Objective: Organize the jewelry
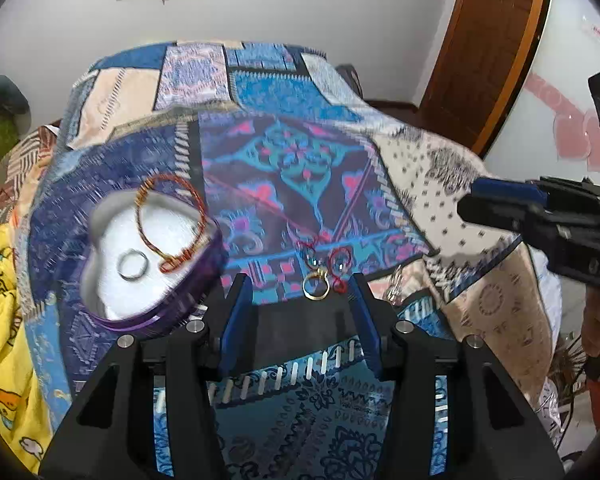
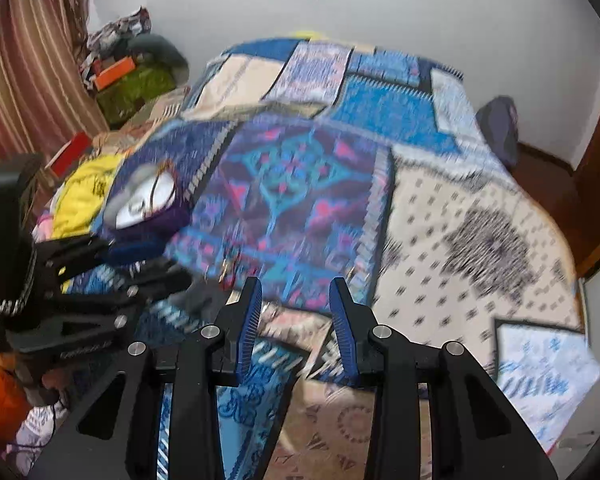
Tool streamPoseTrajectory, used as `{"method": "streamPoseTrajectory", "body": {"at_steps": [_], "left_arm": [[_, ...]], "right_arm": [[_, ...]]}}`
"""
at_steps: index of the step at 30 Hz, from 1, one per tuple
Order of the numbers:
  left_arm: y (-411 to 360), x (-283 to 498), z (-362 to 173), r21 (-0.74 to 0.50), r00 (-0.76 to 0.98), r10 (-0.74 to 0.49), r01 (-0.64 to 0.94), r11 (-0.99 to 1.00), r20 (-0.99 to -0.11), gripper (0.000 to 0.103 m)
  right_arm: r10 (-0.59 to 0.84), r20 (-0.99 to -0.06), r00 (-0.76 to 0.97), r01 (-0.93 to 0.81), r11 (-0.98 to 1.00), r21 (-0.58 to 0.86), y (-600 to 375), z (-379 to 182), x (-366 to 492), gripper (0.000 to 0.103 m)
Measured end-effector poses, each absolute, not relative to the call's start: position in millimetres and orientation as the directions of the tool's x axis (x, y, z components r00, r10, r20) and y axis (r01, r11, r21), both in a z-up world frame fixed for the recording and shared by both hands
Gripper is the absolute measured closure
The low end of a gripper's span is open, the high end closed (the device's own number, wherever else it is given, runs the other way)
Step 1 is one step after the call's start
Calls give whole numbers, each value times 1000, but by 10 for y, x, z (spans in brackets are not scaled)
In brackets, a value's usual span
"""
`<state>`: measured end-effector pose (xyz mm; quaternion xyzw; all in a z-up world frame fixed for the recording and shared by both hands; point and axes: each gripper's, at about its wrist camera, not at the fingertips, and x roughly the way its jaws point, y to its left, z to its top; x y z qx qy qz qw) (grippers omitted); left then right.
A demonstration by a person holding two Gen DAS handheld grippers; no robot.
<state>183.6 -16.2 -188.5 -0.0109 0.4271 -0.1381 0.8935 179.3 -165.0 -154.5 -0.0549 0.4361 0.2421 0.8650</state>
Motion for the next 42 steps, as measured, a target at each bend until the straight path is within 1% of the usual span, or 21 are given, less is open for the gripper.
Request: {"method": "streamPoseTrajectory", "body": {"at_steps": [2, 3, 11, 19, 20, 22, 27, 32, 33, 34, 42], "left_arm": [[-195, 1854, -1963, -134, 580, -257, 247, 960, -773, 61], [-204, 1869, -1999, -138, 568, -261, 251, 958, -780, 62], [-257, 1961, -2116, -140, 537, -276, 280, 950, -797, 64], [-321, 2031, -2169, -118, 531, -271, 305, 945, -803, 65], [-328, 2039, -2171, -114, 531, -268, 305, 946, -804, 67], [-334, 2058, -2182, -105, 533, -259, 302, 948, -806, 73], [-303, 2098, -2197, -124, 524, -270, 297, 947, -808, 87], [-292, 2105, -2196, -143, 520, -285, 296, 944, -805, 89], [-285, 2102, -2190, -147, 521, -286, 293, 945, -804, 98], [-277, 2103, -2192, -152, 516, -288, 289, 945, -807, 103], [-247, 2056, -2152, -173, 511, -296, 275, 946, -807, 102]], "right_arm": [[377, -795, 474, -484, 867, 122, -1598, -1641, 1768, 71], [380, -802, 461, -493, 861, 124, -1568, -1690, 1761, 71], [387, -839, 383, -530, 836, 144, -1434, -1963, 1857, 71], [409, -829, 381, -559, 816, 145, -1469, -2047, 1767, 71], [413, -826, 384, -558, 816, 149, -1480, -2050, 1755, 71], [411, -823, 393, -554, 820, 146, -1467, -2053, 1753, 75], [411, -817, 405, -545, 826, 146, -1453, -2042, 1766, 75], [417, -812, 408, -525, 835, 165, -1474, -2018, 1781, 75], [417, -811, 410, -521, 837, 167, -1486, -2007, 1786, 75], [416, -809, 414, -517, 839, 167, -1493, -1993, 1786, 75], [419, -794, 441, -508, 846, 164, -1547, -1860, 1756, 75]]}}
